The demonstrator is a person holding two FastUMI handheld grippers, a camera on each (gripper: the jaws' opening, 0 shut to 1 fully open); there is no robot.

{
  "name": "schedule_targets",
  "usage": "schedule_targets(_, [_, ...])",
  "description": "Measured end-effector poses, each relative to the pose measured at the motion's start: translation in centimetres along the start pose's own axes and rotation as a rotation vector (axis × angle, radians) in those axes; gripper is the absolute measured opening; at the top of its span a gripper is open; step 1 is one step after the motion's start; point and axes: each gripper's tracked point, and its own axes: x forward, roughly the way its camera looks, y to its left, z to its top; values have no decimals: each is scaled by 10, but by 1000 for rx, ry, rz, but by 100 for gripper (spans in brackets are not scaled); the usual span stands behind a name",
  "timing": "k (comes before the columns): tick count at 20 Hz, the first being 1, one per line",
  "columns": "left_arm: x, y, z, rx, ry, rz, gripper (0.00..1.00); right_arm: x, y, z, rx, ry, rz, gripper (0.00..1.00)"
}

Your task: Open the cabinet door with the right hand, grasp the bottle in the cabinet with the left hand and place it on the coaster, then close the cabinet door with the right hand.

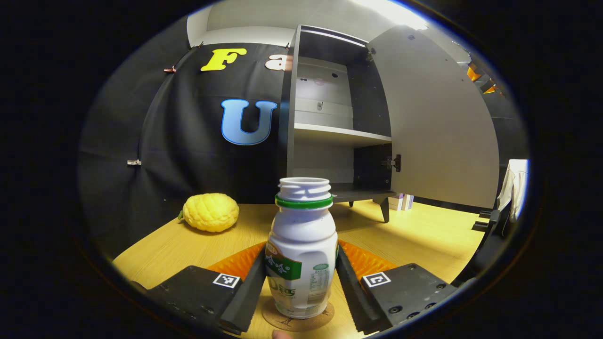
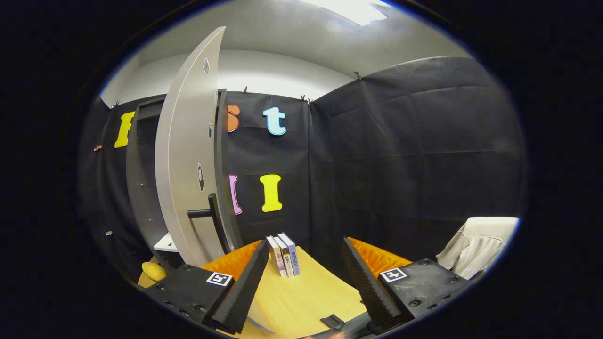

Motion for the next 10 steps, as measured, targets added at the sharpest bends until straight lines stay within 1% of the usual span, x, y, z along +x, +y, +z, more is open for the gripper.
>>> schedule_targets(4, [1, 1, -1, 5, 10, -1, 82, 0, 6, -5, -13, 11, 10, 98])
schedule_targets(6, [0, 7, -2, 2, 29, 16, 82, 0, 7, -8, -17, 17, 14, 98])
schedule_targets(7, [0, 10, -3, -6, 42, 21, 84, 0, 7, -9, -21, 18, 17, 98])
schedule_targets(8, [-3, 10, -3, -18, 52, 14, 92, 1, 7, -11, -22, 21, 17, 98])
schedule_targets(9, [-4, 8, -3, -21, 60, 7, 96, 1, 8, -13, -17, 24, 18, 98])
schedule_targets(10, [-6, 7, -2, -19, 68, -4, 97, 2, 8, -14, -10, 27, 18, 98])
